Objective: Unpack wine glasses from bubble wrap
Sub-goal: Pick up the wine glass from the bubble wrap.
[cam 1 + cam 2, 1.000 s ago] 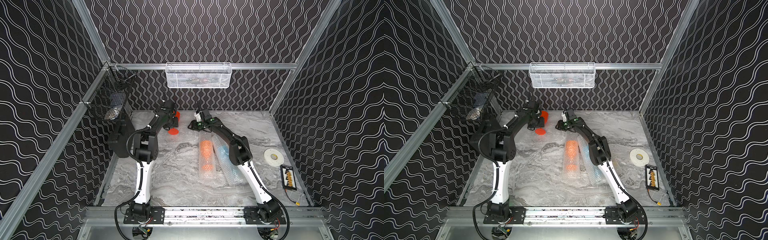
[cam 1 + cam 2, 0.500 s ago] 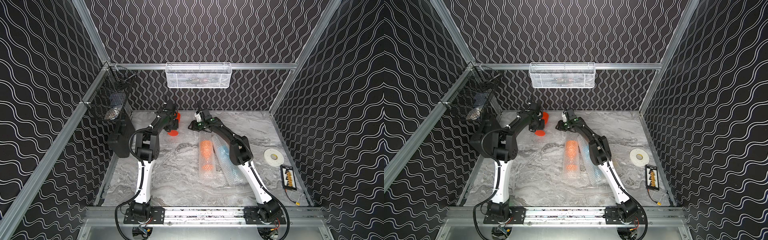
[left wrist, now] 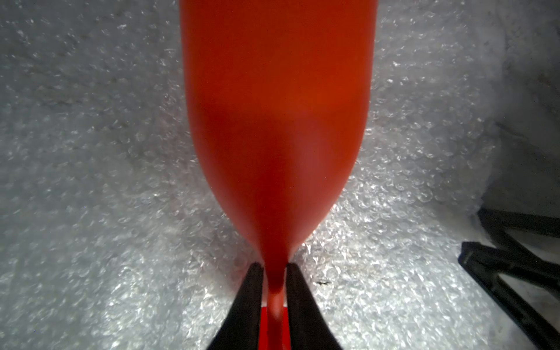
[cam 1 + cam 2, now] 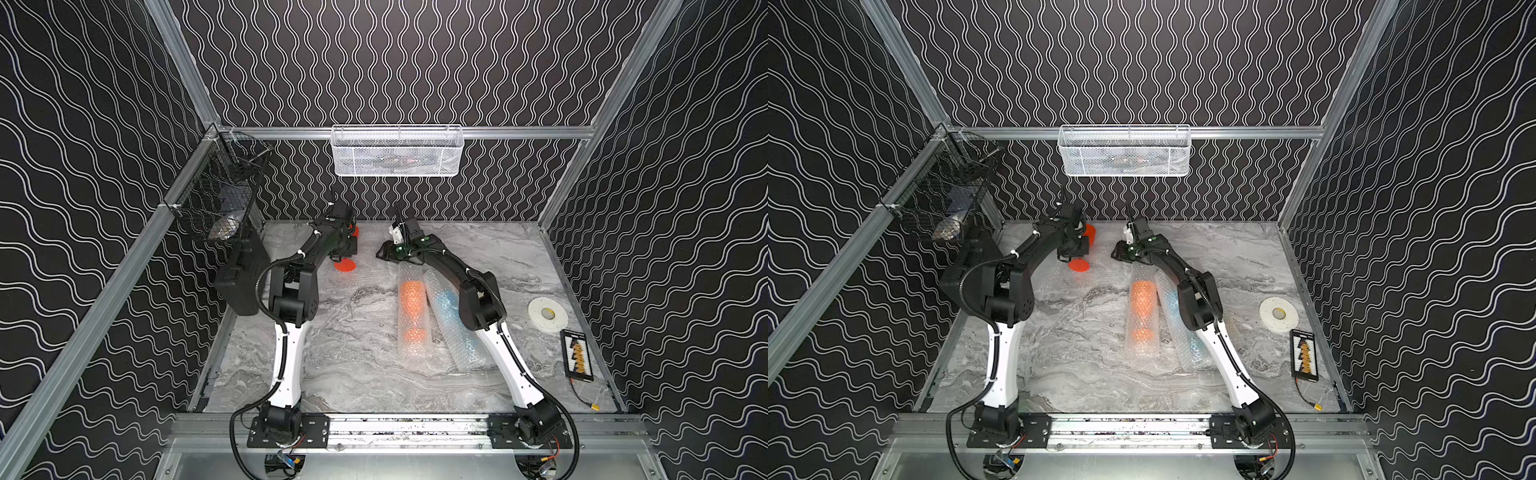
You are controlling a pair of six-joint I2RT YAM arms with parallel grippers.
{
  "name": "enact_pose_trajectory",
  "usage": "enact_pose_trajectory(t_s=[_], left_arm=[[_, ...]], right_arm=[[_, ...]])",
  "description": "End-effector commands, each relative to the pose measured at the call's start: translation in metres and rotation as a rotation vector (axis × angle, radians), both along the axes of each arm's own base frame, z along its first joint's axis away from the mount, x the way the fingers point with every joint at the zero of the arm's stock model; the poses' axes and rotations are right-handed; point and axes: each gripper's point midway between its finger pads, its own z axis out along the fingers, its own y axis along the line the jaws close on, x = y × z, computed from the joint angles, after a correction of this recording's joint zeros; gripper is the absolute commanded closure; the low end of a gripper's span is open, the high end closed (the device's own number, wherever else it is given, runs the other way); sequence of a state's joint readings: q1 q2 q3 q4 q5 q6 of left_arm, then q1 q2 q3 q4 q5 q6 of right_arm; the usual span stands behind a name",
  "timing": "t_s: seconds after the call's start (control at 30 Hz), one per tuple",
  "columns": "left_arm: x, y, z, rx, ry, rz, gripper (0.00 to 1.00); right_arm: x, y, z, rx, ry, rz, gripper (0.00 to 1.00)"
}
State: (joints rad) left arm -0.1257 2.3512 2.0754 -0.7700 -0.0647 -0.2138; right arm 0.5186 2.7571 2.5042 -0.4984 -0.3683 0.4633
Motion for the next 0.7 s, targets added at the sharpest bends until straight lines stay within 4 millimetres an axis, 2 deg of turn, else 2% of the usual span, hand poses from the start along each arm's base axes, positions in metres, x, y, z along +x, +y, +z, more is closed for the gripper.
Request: enact_pose_trajectory(t_s=[0.0, 0.07, 0.17, 0.2, 0.23, 0.27, 0.3, 0.47, 0.67], left_arm=[[0.006, -0.002, 0.020, 0.009, -0.055, -0.015, 0.86], [0.006, -0.001, 0.025, 0.007, -0.068, -0.014, 0.96], [0.005, 0.000, 0.029, 0.014, -0.082, -0.015, 0.97], [0.005, 0.000, 0.029, 0.012, -0.077, -0.017, 0.92], [0.004, 0.000, 0.027, 0.017, -0.069, -0.016, 0.75], [0.004, -0.001, 0.025, 0.014, -0.060, -0.018, 0.63], [0.004, -0.002, 0.021, 0.009, -0.047, -0.022, 0.58], [0.002, 0.000, 0.000, 0.021, 0.007, -0.017, 0.50], [-0.003, -0.001, -0.023, 0.022, 0.055, -0.018, 0.52]], right_arm=[[-0.005, -0.004, -0.005, -0.018, 0.030, -0.010, 0.52], [-0.004, -0.004, -0.005, -0.018, 0.031, -0.012, 0.52], [-0.004, -0.004, -0.005, -0.017, 0.030, -0.012, 0.52], [-0.004, -0.004, -0.004, -0.016, 0.028, -0.012, 0.52], [-0.004, -0.004, -0.005, -0.017, 0.031, -0.012, 0.52], [-0.004, -0.004, -0.005, -0.016, 0.031, -0.012, 0.52], [-0.004, -0.004, -0.005, -0.016, 0.031, -0.012, 0.52], [-0.005, -0.004, -0.005, -0.019, 0.031, -0.010, 0.52], [-0.004, -0.007, -0.007, -0.018, 0.034, -0.015, 0.52]])
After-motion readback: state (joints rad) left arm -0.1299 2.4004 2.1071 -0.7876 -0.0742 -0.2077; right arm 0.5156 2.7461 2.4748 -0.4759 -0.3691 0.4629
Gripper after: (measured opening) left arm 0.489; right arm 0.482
